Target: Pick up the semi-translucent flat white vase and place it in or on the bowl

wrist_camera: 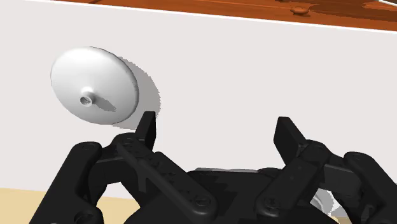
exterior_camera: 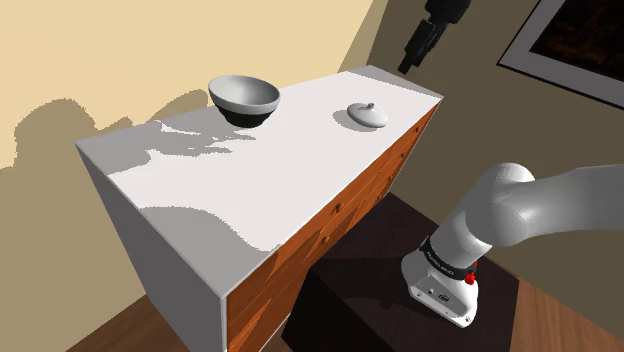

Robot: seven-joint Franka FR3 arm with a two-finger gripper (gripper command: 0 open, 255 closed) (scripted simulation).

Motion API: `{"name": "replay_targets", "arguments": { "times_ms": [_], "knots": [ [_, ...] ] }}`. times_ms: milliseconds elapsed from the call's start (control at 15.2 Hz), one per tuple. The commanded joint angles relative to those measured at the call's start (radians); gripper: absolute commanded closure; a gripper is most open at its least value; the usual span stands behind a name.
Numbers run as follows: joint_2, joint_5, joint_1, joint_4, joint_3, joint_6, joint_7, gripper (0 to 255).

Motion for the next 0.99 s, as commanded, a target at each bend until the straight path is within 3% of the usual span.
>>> {"name": "replay_targets", "arguments": {
  "times_ms": [0,924],
  "knots": [
    [0.0,0.0,0.0,0.0,0.0,0.0,0.0,0],
    [0.326,-0.092,-0.063,-0.02,-0.198,0.309,-0.154,0]
  ]
}}
